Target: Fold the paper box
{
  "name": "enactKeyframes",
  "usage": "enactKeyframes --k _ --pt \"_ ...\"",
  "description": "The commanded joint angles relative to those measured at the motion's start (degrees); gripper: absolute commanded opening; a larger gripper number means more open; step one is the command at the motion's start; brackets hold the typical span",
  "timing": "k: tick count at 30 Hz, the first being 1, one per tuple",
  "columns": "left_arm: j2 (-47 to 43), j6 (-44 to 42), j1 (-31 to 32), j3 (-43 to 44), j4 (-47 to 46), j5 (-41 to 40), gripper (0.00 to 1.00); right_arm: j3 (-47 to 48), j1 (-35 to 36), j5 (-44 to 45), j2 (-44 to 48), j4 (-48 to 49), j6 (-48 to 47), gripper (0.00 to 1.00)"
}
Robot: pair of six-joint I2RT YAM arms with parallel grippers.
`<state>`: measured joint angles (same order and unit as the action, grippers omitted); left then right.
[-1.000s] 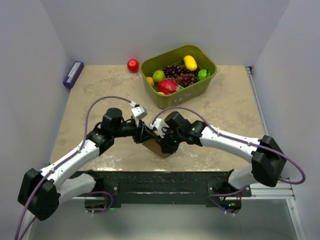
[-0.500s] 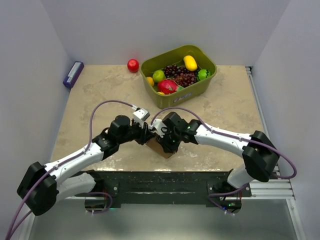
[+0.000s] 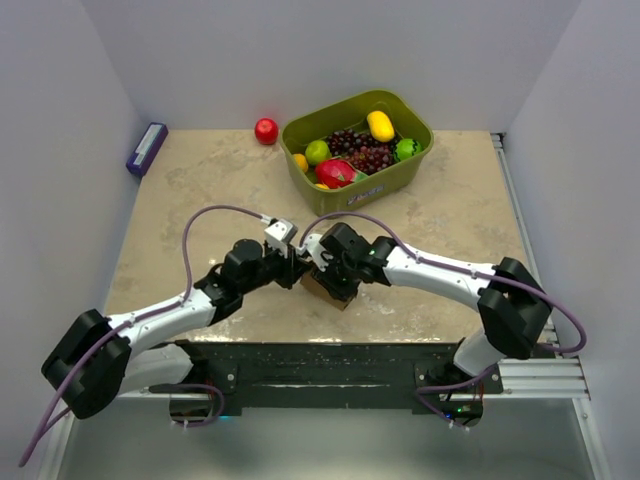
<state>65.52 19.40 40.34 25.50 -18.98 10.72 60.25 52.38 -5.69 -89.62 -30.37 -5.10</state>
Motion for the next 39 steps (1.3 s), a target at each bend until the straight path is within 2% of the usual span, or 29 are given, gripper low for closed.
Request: enactKeyframes --k 1,4,5,8,16,19,23,26,27,32,34,39 --pt "0.14 1.25 3.08 -2.29 -2.55 1.51 0.14 2.15 0.18 8.67 -0.99 6.37 2.46 0.4" --pt "-1.26 2.65 3.34 -3.96 -2.99 -0.78 0.13 1.45 0.09 10.7 -0.38 7.16 4.39 0.5" --pt "-1.79 3.01 3.43 -4.83 -3.16 -1.05 0.13 1.28 0.18 10.88 0.23 7.34 4.66 0.57" --pt "-2.32 3.89 3.7 -6.15 -3.52 -1.93 0.12 0.05 0.18 11.06 1.29 8.48 6.77 0.64" --pt "-1.8 4.25 3.78 -4.76 -4.57 -1.49 0.12 -3.56 0.27 11.14 4.98 9.54 6.95 0.68" --pt "-1.18 3.81 3.78 -3.18 -3.79 -1.49 0.12 -4.17 0.27 12.28 4.9 8.84 6.43 0.65" --pt "-0.22 4.94 3.78 -1.77 -3.69 -0.53 0.13 -5.23 0.18 10.79 5.07 9.8 6.42 0.47" --pt "0.05 6.18 3.78 -0.63 -2.99 -0.18 0.14 -5.58 0.27 10.18 5.16 10.51 6.6 0.42" --pt "0.05 6.35 3.78 -0.28 -2.82 0.09 0.15 -5.75 0.27 10.0 5.07 10.59 6.6 0.41" --pt "-1.52 5.48 3.78 2.62 0.87 -0.7 0.39 -5.84 0.35 9.91 4.98 10.51 6.16 0.4" --pt "-2.06 4.34 3.78 3.76 3.58 -3.15 0.44 -5.84 0.27 9.65 4.9 10.42 5.98 0.39" --pt "-2.76 1.0 3.78 4.21 5.8 -9.56 0.45 -6.02 0.35 8.95 4.72 10.86 5.98 0.39"
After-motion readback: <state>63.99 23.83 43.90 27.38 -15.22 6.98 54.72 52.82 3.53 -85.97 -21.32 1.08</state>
